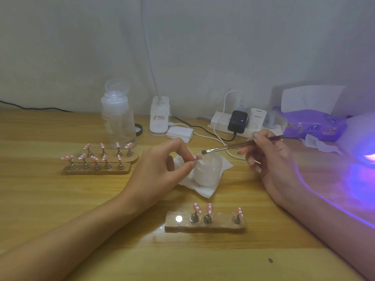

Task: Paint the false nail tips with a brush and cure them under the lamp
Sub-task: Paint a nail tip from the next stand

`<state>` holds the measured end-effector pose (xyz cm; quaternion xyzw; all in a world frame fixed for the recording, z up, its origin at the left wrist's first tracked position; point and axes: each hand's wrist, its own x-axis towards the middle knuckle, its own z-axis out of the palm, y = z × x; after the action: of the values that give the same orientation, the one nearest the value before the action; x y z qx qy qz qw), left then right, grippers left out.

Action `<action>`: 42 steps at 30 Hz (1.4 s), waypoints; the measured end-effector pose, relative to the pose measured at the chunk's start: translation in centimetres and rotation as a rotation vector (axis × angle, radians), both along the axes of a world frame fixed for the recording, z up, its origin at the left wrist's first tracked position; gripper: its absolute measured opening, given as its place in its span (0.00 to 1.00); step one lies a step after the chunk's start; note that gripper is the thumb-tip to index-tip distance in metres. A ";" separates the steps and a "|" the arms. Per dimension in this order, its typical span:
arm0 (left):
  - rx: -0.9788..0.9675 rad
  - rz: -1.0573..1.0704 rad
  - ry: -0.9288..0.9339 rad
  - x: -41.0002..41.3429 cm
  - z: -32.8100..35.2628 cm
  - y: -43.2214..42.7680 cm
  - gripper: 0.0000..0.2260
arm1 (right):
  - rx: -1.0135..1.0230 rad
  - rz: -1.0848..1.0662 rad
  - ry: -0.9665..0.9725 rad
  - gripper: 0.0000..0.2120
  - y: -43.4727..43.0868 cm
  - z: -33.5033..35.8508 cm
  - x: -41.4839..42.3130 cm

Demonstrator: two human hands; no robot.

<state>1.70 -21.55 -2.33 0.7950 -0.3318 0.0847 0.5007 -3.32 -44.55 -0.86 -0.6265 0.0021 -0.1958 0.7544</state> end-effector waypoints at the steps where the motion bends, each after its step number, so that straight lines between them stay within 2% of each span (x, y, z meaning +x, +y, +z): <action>1: 0.004 0.000 -0.002 0.0 0.0 0.0 0.04 | -0.007 0.022 -0.007 0.10 0.1 0.1 0.0; 4: 0.001 0.001 -0.003 0.0 0.0 0.0 0.04 | -0.049 0.013 0.014 0.11 0.1 -0.1 0.0; 7: -0.005 -0.006 0.000 0.0 0.0 0.0 0.05 | -0.007 -0.022 0.017 0.13 -0.1 -0.2 0.1; 11: -0.008 -0.002 0.005 -0.1 0.0 0.1 0.05 | -0.054 0.033 0.004 0.10 0.2 -0.1 0.0; 16: -0.005 -0.010 0.007 -0.1 0.0 0.0 0.05 | -0.001 -0.009 -0.006 0.12 -0.2 -0.2 0.0; 19: -0.013 -0.010 0.004 0.0 0.0 0.1 0.05 | -0.064 0.032 -0.003 0.10 0.1 -0.2 0.0; 23: -0.016 -0.019 0.013 -0.1 0.0 0.1 0.05 | -0.016 -0.019 -0.006 0.13 -0.2 -0.2 0.0; 27: -0.018 -0.011 0.009 -0.1 0.0 0.1 0.05 | -0.081 0.031 -0.002 0.10 0.2 -0.1 0.0; 32: -0.006 -0.017 0.006 -0.1 0.0 0.0 0.04 | -0.014 -0.007 -0.004 0.11 0.0 0.0 0.0; 35: -0.017 -0.013 0.006 -0.1 0.0 0.1 0.04 | -0.070 0.009 0.013 0.11 0.2 -0.1 0.0; 38: -0.011 -0.017 0.008 -0.3 0.2 0.1 0.05 | -0.030 -0.045 0.034 0.11 -0.1 -0.1 0.0; 42: 0.009 0.009 -0.020 -0.3 0.1 0.1 0.05 | -0.078 0.013 0.022 0.10 0.2 -0.1 0.0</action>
<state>1.42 -21.47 -2.19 0.7978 -0.3335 0.0933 0.4935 -3.31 -44.38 -0.99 -0.6577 -0.0010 -0.1839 0.7305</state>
